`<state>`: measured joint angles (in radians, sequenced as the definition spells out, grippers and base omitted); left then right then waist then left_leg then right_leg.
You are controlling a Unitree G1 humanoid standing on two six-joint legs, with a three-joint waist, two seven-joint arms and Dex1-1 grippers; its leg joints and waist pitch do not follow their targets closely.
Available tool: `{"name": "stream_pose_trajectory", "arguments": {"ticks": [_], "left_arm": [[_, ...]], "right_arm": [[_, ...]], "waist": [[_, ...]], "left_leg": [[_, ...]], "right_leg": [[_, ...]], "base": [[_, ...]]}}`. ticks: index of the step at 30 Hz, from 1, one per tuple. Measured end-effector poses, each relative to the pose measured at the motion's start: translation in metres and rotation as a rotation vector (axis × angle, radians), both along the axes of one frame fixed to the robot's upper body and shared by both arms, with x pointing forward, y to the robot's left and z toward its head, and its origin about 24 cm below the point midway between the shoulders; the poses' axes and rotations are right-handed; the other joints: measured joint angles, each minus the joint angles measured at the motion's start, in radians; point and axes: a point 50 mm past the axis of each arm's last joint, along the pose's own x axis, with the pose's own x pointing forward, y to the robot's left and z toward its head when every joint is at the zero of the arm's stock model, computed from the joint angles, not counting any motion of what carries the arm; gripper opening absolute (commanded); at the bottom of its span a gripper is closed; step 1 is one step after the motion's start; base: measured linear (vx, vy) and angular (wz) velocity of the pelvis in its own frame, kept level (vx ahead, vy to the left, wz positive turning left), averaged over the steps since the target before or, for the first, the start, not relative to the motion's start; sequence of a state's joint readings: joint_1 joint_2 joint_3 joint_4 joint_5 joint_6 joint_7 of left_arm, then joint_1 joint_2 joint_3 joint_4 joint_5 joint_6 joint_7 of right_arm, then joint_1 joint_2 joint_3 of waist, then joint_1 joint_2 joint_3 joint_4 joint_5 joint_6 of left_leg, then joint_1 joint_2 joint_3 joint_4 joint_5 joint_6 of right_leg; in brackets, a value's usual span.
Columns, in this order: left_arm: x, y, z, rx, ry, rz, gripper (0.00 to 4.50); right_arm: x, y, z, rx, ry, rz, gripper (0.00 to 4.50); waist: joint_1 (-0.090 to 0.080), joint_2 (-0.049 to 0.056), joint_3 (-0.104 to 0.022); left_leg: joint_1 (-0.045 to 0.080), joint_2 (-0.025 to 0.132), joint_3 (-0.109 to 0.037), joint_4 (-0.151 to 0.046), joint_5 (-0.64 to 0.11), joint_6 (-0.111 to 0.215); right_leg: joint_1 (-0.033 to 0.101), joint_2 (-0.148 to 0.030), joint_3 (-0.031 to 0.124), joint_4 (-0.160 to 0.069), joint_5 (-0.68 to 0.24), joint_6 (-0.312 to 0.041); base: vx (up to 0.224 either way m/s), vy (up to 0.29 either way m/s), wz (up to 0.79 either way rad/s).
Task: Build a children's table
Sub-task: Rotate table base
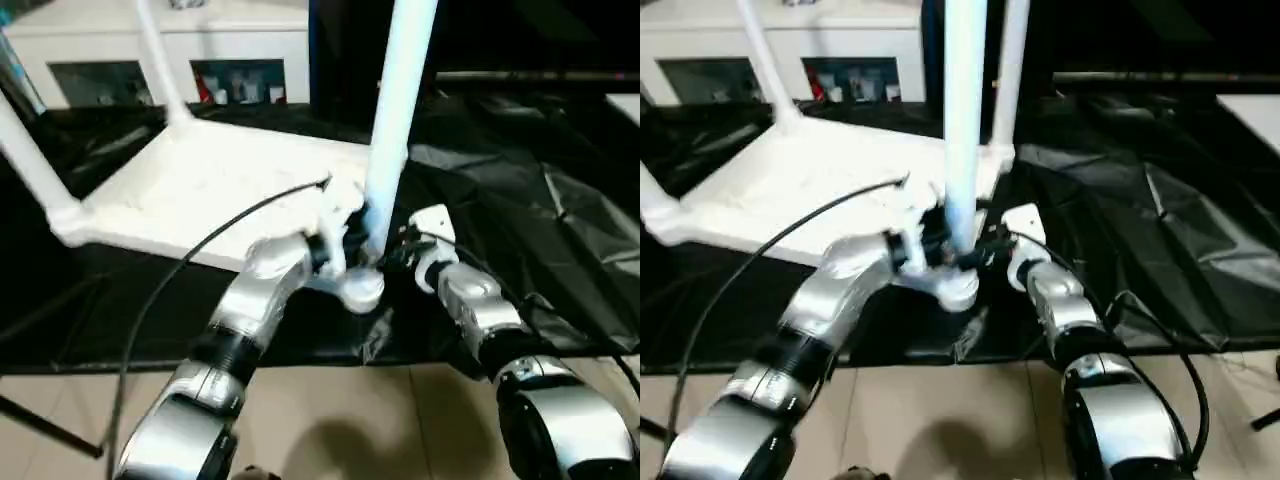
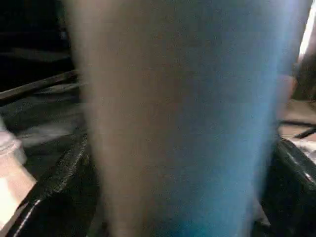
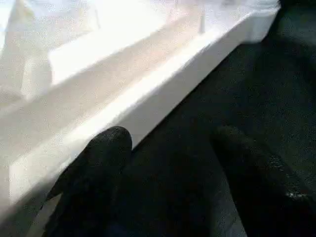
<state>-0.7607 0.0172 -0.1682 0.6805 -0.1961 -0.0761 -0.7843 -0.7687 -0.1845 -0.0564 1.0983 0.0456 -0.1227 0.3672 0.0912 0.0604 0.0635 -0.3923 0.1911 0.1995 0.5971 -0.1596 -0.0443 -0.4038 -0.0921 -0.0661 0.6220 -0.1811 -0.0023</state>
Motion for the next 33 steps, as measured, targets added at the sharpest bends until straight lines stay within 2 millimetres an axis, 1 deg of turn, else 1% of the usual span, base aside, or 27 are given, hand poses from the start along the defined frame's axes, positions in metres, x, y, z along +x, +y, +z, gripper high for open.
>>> {"name": "stream_pose_trajectory", "arguments": {"ticks": [3, 4, 7, 10, 12, 14, 16, 18, 20, 22, 24, 25, 27, 31, 33], "left_arm": [[0.007, 0.011, -0.005, 0.034, -0.008, 0.065, 4.45], [0.009, 0.011, -0.005, 0.044, -0.021, 0.081, 4.45], [0.018, 0.016, -0.002, 0.075, -0.054, 0.162, 4.45], [0.028, 0.031, -0.002, 0.104, -0.068, 0.302, 4.45], [0.032, 0.037, -0.004, 0.120, -0.066, 0.361, 4.45], [0.035, 0.041, -0.006, 0.140, -0.066, 0.413, 4.45], [0.038, 0.041, -0.005, 0.144, -0.070, 0.442, 4.45], [0.038, 0.039, -0.005, 0.098, -0.048, 0.445, 4.45], [0.035, 0.034, -0.004, 0.034, -0.025, 0.400, 4.45], [0.030, 0.026, -0.002, -0.032, -0.013, 0.314, 4.45], [0.021, 0.023, -0.001, -0.099, -0.018, 0.220, 4.45], [0.015, 0.025, -0.004, -0.119, -0.019, 0.184, 4.45], [0.010, 0.034, -0.013, -0.115, -0.010, 0.178, 4.45], [0.005, 0.065, -0.032, -0.044, 0.014, 0.255, 4.45], [-0.004, 0.091, -0.041, -0.006, 0.002, 0.371, 4.45]], "right_arm": [[0.002, -0.019, 0.014, -0.016, -0.063, -0.006, 3.16], [0.001, -0.026, 0.017, -0.021, -0.079, -0.002, 3.16], [-0.006, -0.040, 0.016, -0.019, -0.092, 0.002, 3.16], [-0.015, -0.060, 0.010, -0.025, -0.080, -0.037, 3.16], [-0.018, -0.068, 0.011, -0.032, -0.087, -0.047, 3.16], [-0.019, -0.071, 0.015, -0.025, -0.106, -0.047, 3.16], [-0.021, -0.069, 0.019, -0.009, -0.131, -0.028, 3.16], [-0.025, -0.067, 0.023, 0.001, -0.149, -0.004, 3.16], [-0.027, -0.065, 0.025, 0.007, -0.158, 0.014, 3.16], [-0.029, -0.063, 0.026, 0.009, -0.164, 0.027, 3.16], [-0.033, -0.061, 0.026, 0.004, -0.166, 0.046, 3.16], [-0.037, -0.060, 0.025, 0.003, -0.164, 0.057, 3.16], [-0.042, -0.059, 0.023, 0.003, -0.151, 0.065, 3.16], [-0.052, -0.055, 0.021, 0.002, -0.126, 0.094, 3.16], [-0.059, -0.045, 0.021, 0.016, -0.123, 0.119, 3.16]], "waist": [[0.004, 0.001, -0.001], [0.006, 0.002, -0.001], [0.003, 0.003, -0.001], [-0.004, 0.005, -0.002], [-0.005, 0.009, -0.001], [-0.005, 0.017, -0.002], [-0.002, 0.018, -0.002], [0.000, 0.020, -0.002], [0.004, 0.021, -0.002], [0.010, 0.021, -0.003], [0.014, 0.022, -0.003], [0.016, 0.022, -0.004], [0.020, 0.022, -0.004], [0.023, 0.022, -0.003], [0.017, 0.020, -0.004]], "left_leg": [[-0.001, 0.000, 0.000, 0.000, 0.000, 0.000], [-0.001, 0.000, 0.000, 0.001, 0.000, 0.000], [-0.001, 0.000, 0.000, 0.002, 0.000, 0.001], [0.001, 0.000, -0.001, 0.002, 0.000, 0.001], [0.001, 0.000, -0.002, 0.002, 0.000, 0.000], [0.002, 0.000, -0.002, 0.002, 0.000, 0.000], [0.002, 0.000, -0.003, 0.001, 0.000, 0.000], [0.001, 0.000, -0.003, 0.001, 0.000, 0.000], [-0.001, 0.000, -0.003, 0.001, 0.000, 0.001], [-0.004, 0.000, -0.003, 0.002, 0.001, 0.002], [-0.006, 0.000, -0.003, 0.003, -0.001, 0.006], [-0.009, 0.000, -0.002, 0.004, 0.000, 0.013], [-0.012, 0.000, -0.002, 0.005, -0.001, 0.016], [-0.016, 0.000, -0.001, 0.006, -0.002, 0.016], [-0.013, 0.001, 0.000, 0.005, -0.003, 0.016]], "right_leg": [[0.000, 0.000, -0.001, -0.001, 0.000, 0.001], [0.000, 0.000, -0.001, -0.001, 0.000, 0.000], [0.001, 0.000, 0.000, -0.001, 0.000, 0.000], [0.001, 0.000, -0.001, -0.001, 0.001, 0.001], [0.001, 0.000, -0.002, -0.001, 0.001, 0.001], [0.001, 0.000, -0.002, -0.001, 0.002, 0.000], [0.001, 0.000, -0.003, -0.001, 0.002, 0.001], [0.001, 0.000, -0.003, -0.001, 0.002, 0.001], [0.001, 0.000, -0.004, -0.004, 0.002, 0.001], [0.000, 0.000, -0.004, -0.007, 0.002, 0.000], [0.000, 0.000, -0.004, -0.010, 0.002, 0.000], [-0.001, 0.000, -0.004, -0.011, 0.002, 0.000], [-0.005, 0.000, -0.003, -0.011, 0.001, 0.000], [-0.008, -0.001, -0.003, -0.011, 0.001, 0.000], [-0.007, -0.001, -0.002, -0.011, 0.000, 0.002]], "base": [[0.000, 0.000, 0.00], [0.000, 0.000, 0.00], [0.000, 0.000, 0.00], [0.000, 0.000, 0.00], [0.000, 0.000, 0.00], [0.000, 0.000, 0.00], [0.000, 0.000, 0.00], [0.000, 0.000, 0.00], [0.000, 0.000, 0.00], [0.000, 0.000, 0.00], [0.000, 0.000, 0.00], [0.000, 0.000, 0.00], [0.000, 0.000, 0.00], [0.000, 0.000, 0.00], [0.000, 0.000, 0.00]]}}
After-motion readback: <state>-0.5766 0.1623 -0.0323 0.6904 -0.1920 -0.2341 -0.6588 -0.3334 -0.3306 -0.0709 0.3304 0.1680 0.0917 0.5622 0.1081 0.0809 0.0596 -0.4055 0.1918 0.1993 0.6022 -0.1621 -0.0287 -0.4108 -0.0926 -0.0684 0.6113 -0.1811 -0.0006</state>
